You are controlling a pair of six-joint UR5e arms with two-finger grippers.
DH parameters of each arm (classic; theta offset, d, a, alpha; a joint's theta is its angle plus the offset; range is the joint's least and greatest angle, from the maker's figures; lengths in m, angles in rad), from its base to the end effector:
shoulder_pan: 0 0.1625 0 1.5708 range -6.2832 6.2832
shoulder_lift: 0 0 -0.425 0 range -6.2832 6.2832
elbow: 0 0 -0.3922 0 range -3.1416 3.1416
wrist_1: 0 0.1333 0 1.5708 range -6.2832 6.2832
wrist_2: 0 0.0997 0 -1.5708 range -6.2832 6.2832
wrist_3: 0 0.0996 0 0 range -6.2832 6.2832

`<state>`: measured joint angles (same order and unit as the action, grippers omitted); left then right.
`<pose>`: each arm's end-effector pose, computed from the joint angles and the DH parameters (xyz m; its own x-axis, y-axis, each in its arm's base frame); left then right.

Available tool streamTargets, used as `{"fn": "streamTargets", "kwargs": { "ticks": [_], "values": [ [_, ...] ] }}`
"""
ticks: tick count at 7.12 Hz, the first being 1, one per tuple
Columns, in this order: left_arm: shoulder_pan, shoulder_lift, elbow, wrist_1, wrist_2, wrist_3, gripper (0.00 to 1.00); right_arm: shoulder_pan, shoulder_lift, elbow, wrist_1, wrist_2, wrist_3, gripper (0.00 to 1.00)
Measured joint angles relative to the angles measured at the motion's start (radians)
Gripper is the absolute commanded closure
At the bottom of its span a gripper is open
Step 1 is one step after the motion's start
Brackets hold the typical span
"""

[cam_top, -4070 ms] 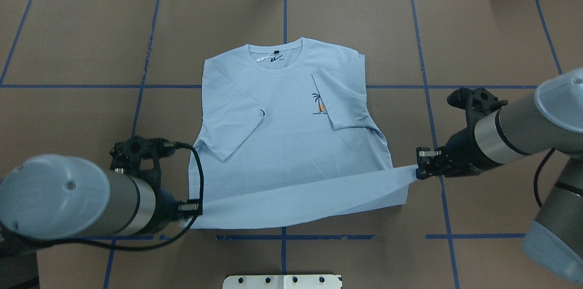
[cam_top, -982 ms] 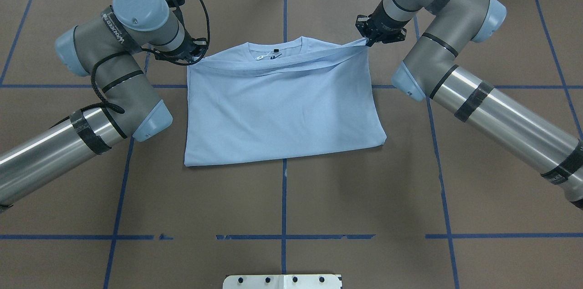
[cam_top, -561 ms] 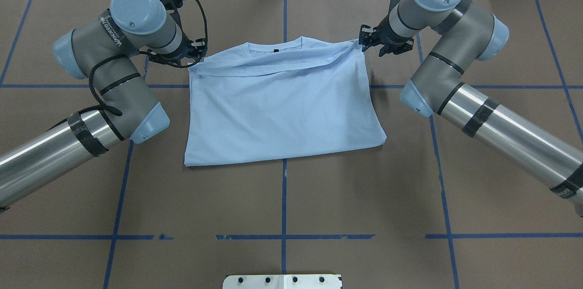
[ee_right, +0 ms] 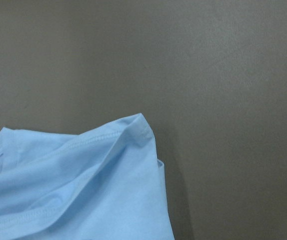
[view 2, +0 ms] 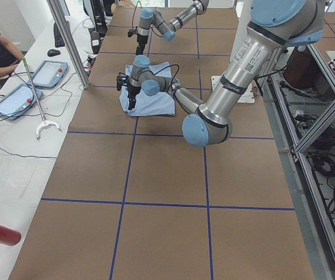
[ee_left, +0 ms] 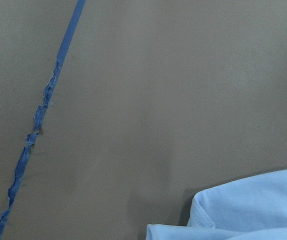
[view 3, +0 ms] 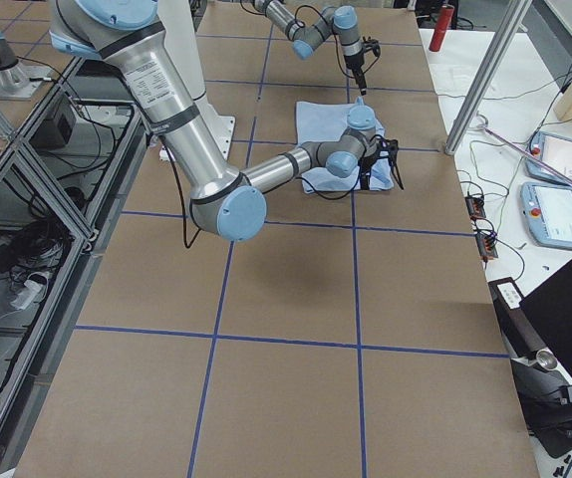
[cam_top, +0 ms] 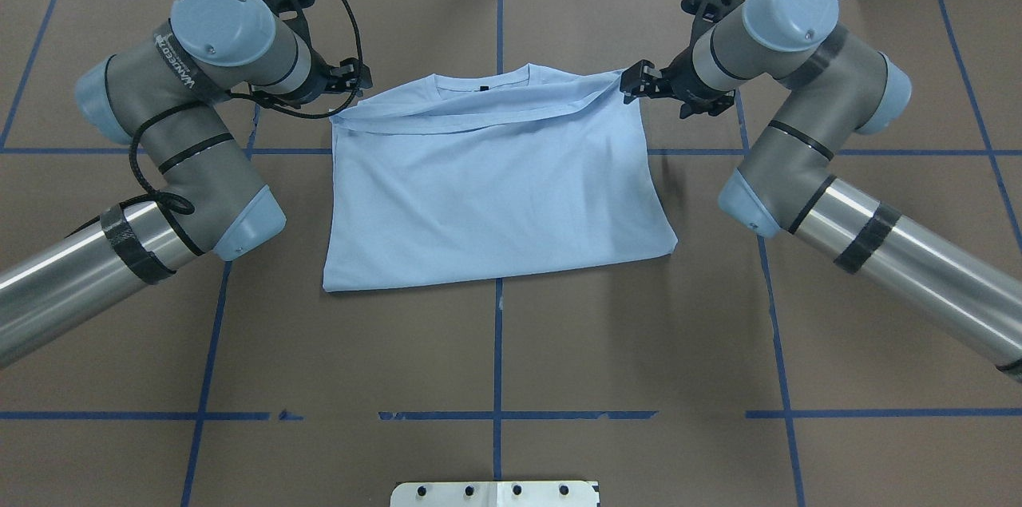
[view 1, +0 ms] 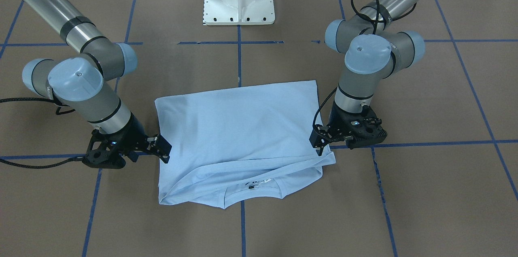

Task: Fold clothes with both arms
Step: 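Move the right gripper to the folded shirt's side edge and grasp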

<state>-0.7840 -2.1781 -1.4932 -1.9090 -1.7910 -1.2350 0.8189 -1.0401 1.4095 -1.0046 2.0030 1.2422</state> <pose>0.4308 -0.5871 0.3001 0.6203 -0.1645 -0.7669 0.3883 0.9139 0.1181 -0.4200 -0.5832 0.3608 0.5233 0.1306 0.8421 -0.2790 0.9600 0.0245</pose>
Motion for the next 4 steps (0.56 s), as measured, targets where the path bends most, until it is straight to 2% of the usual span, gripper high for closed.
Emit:
{"fn": "streamTargets", "kwargs": {
  "ticks": [2,4],
  "values": [
    [0.005,0.021,-0.048,0.002,-0.012,-0.006,0.00,-0.063,-0.131,0.169,-0.047,-0.005,0.007,0.00],
    [0.006,0.026,-0.065,0.003,-0.014,-0.008,0.00,-0.124,-0.198,0.262,-0.100,-0.007,0.008,0.02]
  ]
}}
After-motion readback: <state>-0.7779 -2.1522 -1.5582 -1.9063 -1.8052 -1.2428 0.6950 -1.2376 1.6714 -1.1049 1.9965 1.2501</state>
